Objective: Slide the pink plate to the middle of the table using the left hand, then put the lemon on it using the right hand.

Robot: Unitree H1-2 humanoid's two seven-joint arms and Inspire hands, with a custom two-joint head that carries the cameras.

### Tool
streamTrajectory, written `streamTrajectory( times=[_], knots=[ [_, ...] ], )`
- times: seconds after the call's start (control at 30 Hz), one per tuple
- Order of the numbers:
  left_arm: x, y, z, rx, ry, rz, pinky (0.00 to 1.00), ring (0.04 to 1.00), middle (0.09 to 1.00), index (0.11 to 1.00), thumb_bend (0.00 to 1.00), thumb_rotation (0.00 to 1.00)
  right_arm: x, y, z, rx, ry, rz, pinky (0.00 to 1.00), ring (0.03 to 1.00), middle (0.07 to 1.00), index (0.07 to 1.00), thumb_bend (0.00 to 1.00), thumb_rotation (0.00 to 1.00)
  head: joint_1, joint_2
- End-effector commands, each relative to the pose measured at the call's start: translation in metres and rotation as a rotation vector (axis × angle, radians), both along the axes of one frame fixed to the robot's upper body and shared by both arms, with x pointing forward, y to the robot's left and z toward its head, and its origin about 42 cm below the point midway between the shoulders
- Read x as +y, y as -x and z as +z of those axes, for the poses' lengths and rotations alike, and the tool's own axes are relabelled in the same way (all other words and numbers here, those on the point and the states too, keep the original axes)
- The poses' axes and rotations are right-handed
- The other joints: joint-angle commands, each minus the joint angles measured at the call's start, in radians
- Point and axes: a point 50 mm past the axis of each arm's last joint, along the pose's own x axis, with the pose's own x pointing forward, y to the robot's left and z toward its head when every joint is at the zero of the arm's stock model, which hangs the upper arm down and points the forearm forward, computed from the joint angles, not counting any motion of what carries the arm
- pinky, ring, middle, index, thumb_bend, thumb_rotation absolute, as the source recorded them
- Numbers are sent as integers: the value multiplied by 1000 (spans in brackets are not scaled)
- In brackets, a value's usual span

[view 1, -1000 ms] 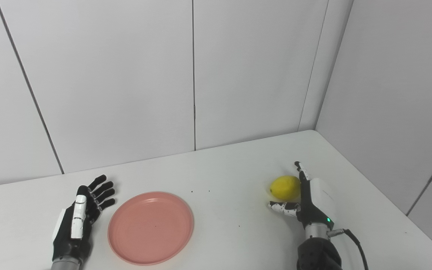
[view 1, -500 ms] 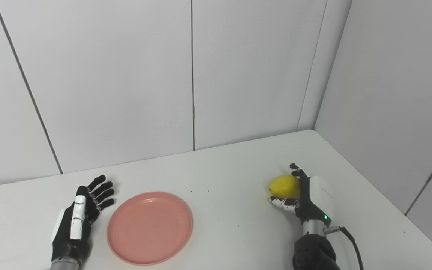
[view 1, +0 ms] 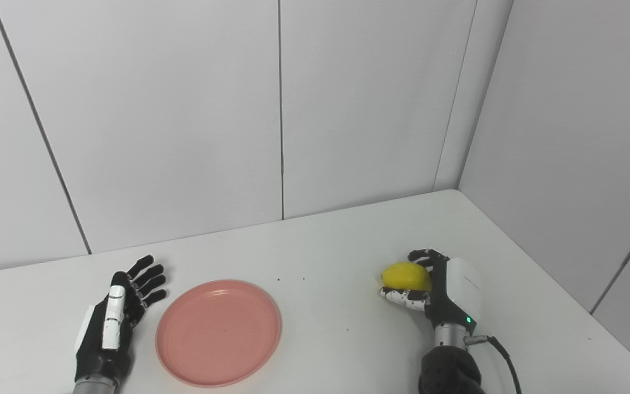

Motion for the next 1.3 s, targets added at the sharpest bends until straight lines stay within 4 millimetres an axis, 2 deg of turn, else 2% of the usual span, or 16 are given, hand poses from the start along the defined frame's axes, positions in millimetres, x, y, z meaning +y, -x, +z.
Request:
streamTrajectory(
  times=[0.0,0.23,0.4,0.57,0.77,0.9,0.97,1.07,1.1,1.13,1.2,1.27],
  knots=[
    [1,4,-4,-1,0,4,780,819,813,805,718,1000,3,-4,15,-65,18,26,344,379,481,542,512,0,3,1],
    [2,4,-5,-1,-5,2,796,830,822,813,727,1000,7,-2,16,-75,25,30,287,355,471,546,510,0,5,3],
    [1,5,-4,-6,-2,-2,781,821,816,811,722,1000,19,0,28,-142,40,53,312,361,478,549,509,0,5,3],
    [-1,7,-4,2,-3,-8,809,833,825,818,750,1000,34,-1,43,-229,43,113,304,358,481,552,508,0,32,11],
    [-10,12,-1,-15,-29,-23,816,838,832,823,715,1000,48,-1,60,-291,66,193,329,374,476,545,511,0,150,27],
    [-20,17,3,-9,-39,-14,860,859,848,839,661,1000,61,-3,68,-304,-4,267,362,390,496,534,513,0,200,29],
    [-24,19,4,-10,-45,-6,880,867,856,851,630,1000,68,-4,73,-306,-16,304,309,367,481,553,508,0,227,30],
    [-29,22,7,-7,-56,3,886,869,858,855,601,1000,79,-6,79,-317,-9,359,294,361,472,557,507,0,268,27],
    [-30,22,7,-5,-59,4,896,874,863,860,596,1000,82,-6,80,-318,-4,373,235,377,485,523,513,0,268,27],
    [-32,23,8,-5,-61,6,901,877,867,863,592,1000,88,-7,81,-317,-3,400,221,379,486,515,514,0,287,28],
    [-35,23,7,-8,-73,12,906,881,870,866,589,1000,98,-10,82,-315,-2,447,268,364,469,542,510,0,301,26],
    [-38,24,5,-14,-87,17,898,878,870,866,589,1000,105,-12,80,-311,-3,483,354,389,488,535,513,0,321,26]
  ],
)
